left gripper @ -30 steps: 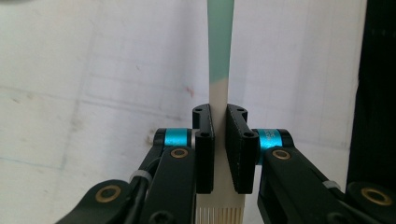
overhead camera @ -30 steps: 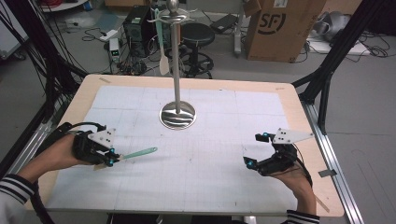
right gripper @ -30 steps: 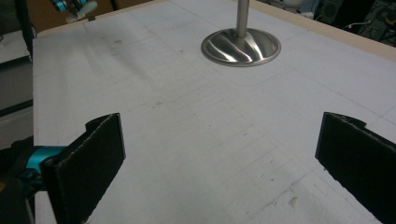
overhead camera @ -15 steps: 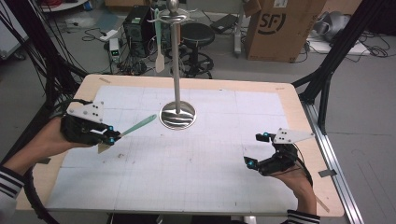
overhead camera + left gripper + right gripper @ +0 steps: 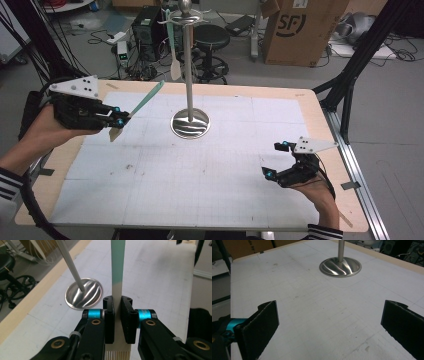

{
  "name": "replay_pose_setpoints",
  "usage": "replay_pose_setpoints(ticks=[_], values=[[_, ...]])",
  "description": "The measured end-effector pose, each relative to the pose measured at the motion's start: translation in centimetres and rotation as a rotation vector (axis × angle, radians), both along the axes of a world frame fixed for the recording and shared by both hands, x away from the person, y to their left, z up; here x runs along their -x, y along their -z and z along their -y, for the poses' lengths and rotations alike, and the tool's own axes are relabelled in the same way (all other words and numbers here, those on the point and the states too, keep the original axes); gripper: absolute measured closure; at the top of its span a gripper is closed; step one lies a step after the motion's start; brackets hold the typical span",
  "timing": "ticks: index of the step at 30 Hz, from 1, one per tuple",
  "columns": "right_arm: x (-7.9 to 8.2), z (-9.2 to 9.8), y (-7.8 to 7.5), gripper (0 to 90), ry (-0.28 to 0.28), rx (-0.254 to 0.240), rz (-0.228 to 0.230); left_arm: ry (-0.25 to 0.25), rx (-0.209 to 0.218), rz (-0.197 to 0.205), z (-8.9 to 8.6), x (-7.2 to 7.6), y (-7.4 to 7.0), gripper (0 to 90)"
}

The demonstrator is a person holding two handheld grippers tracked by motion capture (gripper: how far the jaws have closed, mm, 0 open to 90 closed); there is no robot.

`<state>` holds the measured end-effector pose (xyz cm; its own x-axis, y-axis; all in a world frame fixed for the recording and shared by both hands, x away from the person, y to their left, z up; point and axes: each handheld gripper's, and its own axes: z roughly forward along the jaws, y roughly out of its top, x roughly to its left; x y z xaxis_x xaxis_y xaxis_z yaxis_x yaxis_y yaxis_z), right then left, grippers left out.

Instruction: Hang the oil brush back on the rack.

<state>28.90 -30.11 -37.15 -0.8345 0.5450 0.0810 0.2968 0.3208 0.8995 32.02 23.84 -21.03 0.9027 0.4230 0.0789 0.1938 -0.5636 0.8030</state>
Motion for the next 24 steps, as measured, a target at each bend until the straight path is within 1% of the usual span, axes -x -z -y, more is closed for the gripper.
replay_pose_setpoints(ticks=[2, 3, 5, 6, 8, 12, 14, 16, 17, 20, 21, 22, 24], values=[[0.0, 0.1, 0.0, 0.1, 0.002, -0.003, 0.006, -0.004, 0.009, 0.010, 0.3, -0.1, -0.7, 82.3], [0.0, 0.1, 0.0, 0.1, 0.000, -0.001, 0.009, -0.007, 0.015, 0.022, 0.4, -0.3, -1.2, 82.3], [0.1, 0.0, -0.1, 0.1, -0.001, -0.003, 0.005, -0.009, 0.042, 0.029, 0.7, -0.7, -1.9, 82.3], [0.1, 0.0, -0.1, 0.1, -0.004, -0.001, 0.006, -0.014, 0.046, 0.035, 0.8, -0.8, -2.1, 82.3], [0.2, -0.1, -0.1, 0.1, -0.003, 0.001, 0.005, -0.022, 0.072, 0.040, 1.0, -1.5, -2.4, 82.3], [0.3, -0.3, -0.1, 0.1, -0.008, 0.001, 0.005, -0.034, 0.092, 0.039, 1.2, -2.7, -2.5, 82.3], [0.4, -0.3, -0.2, 0.1, -0.008, -0.001, 0.014, -0.036, 0.097, 0.044, 1.2, -3.4, -2.5, 82.3], [0.5, -0.2, -0.3, 0.1, -0.005, -0.002, 0.018, -0.047, 0.112, 0.047, 1.1, -4.0, -2.4, 82.3], [0.5, -0.1, -0.3, 0.1, -0.002, -0.002, 0.019, -0.051, 0.117, 0.053, 1.0, -4.5, -2.4, 82.3], [0.5, -0.1, -0.3, 0.1, -0.007, -0.008, 0.017, -0.069, 0.140, 0.049, 0.6, -5.3, -2.3, 82.3], [0.6, -0.2, -0.3, 0.1, -0.008, -0.008, 0.011, -0.073, 0.140, 0.053, 0.4, -5.7, -2.3, 82.3], [0.5, -0.2, -0.2, 0.1, -0.011, -0.007, 0.017, -0.078, 0.145, 0.053, 0.3, -5.8, -2.3, 82.3], [0.6, -0.3, -0.2, 0.1, -0.014, -0.001, 0.015, -0.082, 0.148, 0.056, 0.1, -6.4, -2.3, 82.3]])
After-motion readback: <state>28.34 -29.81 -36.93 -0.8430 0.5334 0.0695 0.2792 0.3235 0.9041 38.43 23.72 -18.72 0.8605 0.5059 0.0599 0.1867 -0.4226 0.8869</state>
